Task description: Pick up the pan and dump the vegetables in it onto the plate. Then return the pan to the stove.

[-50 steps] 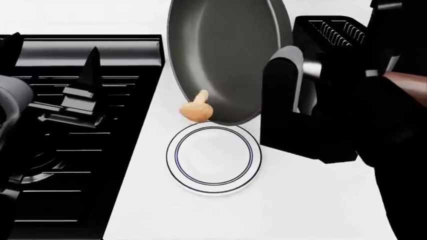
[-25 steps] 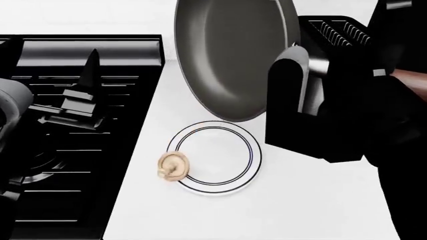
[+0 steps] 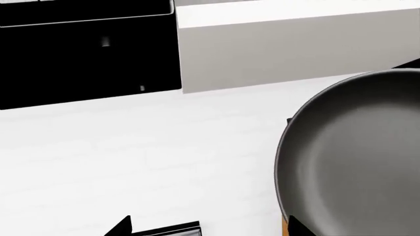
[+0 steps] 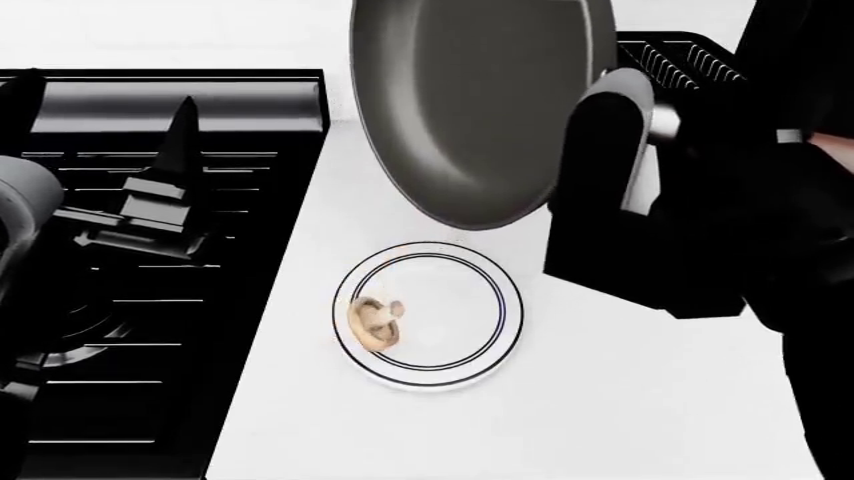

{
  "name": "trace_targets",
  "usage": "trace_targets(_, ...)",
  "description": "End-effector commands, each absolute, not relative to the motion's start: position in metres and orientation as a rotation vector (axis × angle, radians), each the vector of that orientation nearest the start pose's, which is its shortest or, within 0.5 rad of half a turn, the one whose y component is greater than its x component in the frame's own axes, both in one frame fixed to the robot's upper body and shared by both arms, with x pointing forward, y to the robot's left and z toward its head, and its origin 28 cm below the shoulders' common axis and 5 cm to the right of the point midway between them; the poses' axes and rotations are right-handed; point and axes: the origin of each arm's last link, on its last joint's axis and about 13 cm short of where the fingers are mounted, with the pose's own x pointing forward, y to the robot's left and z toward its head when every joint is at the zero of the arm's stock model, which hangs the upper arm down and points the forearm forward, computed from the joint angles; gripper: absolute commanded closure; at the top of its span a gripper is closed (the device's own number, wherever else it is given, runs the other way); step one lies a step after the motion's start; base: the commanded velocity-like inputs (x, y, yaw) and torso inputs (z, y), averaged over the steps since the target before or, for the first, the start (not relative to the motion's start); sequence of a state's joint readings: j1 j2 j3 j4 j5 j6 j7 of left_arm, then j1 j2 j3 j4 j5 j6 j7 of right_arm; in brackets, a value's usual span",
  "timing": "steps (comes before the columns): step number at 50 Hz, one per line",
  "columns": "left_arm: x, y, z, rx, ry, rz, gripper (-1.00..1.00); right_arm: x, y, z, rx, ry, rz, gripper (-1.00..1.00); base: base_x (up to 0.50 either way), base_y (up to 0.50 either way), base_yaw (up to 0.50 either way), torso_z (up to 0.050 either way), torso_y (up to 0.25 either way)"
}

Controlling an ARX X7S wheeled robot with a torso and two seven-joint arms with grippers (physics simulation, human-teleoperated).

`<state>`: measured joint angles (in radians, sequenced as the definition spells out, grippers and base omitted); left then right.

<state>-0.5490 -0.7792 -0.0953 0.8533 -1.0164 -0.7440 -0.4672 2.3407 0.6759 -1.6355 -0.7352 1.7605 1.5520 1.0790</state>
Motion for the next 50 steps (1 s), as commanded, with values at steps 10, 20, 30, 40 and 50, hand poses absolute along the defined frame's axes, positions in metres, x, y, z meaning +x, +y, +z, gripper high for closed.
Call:
trace_targets(10, 0.194, 0.268, 0.263, 0.117, -0.45, -0.132, -1.0, 0.171, -0.124, 0.353, -1.565, -0.137, -0.077, 1.0, 0.0, 0.0, 0.0, 0.0, 0.001)
trace_targets(20, 0.19, 0.269, 0.266, 0.121, -0.46, -0.125, -1.0, 0.17, -0.14, 0.351, -1.32, -0.106, 0.007, 1.0, 0.0, 0.0, 0.0, 0.0, 0.0)
trace_targets(30, 0.185, 0.269, 0.272, 0.126, -0.502, -0.117, -1.0, 0.171, -0.157, 0.343, -1.191, -0.054, 0.0, 1.0, 0.0, 0.0, 0.0, 0.001, 0.001)
trace_targets(40, 0.181, 0.271, 0.276, 0.133, -0.528, -0.106, -1.0, 0.167, -0.162, 0.336, -1.105, -0.046, 0.005, 1.0, 0.0, 0.0, 0.0, 0.0, 0.001)
trace_targets(50, 0.182, 0.27, 0.276, 0.135, -0.522, -0.104, -1.0, 0.164, -0.162, 0.333, -1.089, -0.064, 0.044, 1.0, 0.0, 0.0, 0.0, 0.0, 0.0)
